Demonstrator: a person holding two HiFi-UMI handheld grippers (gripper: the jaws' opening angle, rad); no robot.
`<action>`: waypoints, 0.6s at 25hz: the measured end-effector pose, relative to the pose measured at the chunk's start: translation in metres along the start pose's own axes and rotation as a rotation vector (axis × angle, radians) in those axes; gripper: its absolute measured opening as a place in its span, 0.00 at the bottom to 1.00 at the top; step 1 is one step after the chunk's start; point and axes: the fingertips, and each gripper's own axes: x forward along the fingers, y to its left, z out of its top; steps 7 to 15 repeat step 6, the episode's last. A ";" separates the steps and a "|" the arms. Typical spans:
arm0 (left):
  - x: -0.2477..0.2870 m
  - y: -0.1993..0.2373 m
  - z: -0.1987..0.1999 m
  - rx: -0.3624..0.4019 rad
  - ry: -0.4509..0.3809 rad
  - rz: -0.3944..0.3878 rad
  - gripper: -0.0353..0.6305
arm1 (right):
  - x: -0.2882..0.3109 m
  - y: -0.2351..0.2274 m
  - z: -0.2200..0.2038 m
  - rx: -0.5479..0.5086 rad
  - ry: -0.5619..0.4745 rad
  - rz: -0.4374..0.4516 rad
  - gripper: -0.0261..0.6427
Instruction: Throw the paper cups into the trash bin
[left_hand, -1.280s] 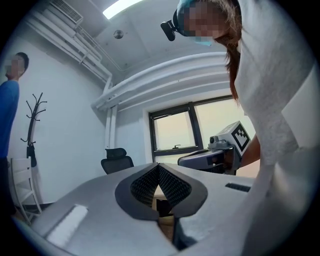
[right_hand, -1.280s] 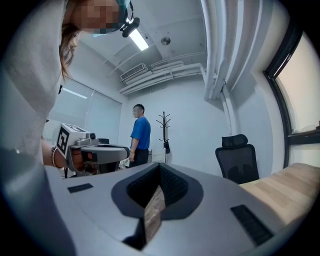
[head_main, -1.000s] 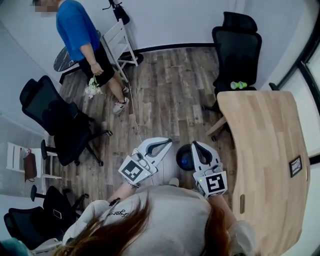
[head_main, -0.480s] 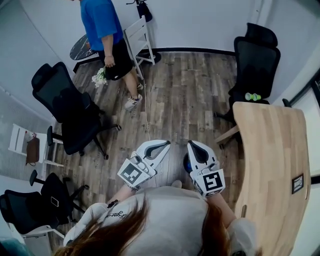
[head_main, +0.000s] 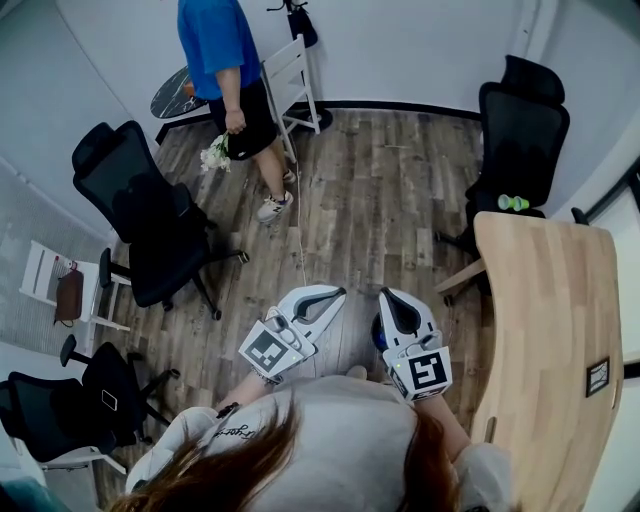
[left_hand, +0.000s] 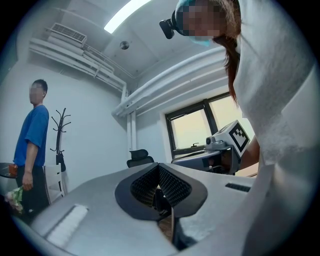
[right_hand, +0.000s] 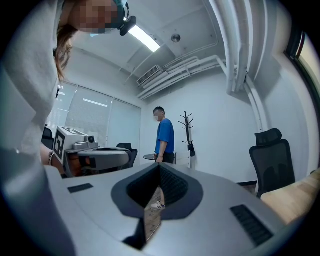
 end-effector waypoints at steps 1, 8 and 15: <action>0.001 0.000 0.001 0.000 -0.002 -0.002 0.06 | -0.001 -0.001 -0.001 0.003 0.001 -0.003 0.05; 0.007 -0.001 0.001 0.006 -0.002 -0.012 0.06 | -0.003 -0.007 -0.001 0.000 0.005 -0.011 0.05; 0.007 -0.001 0.001 0.006 -0.002 -0.012 0.06 | -0.003 -0.007 -0.001 0.000 0.005 -0.011 0.05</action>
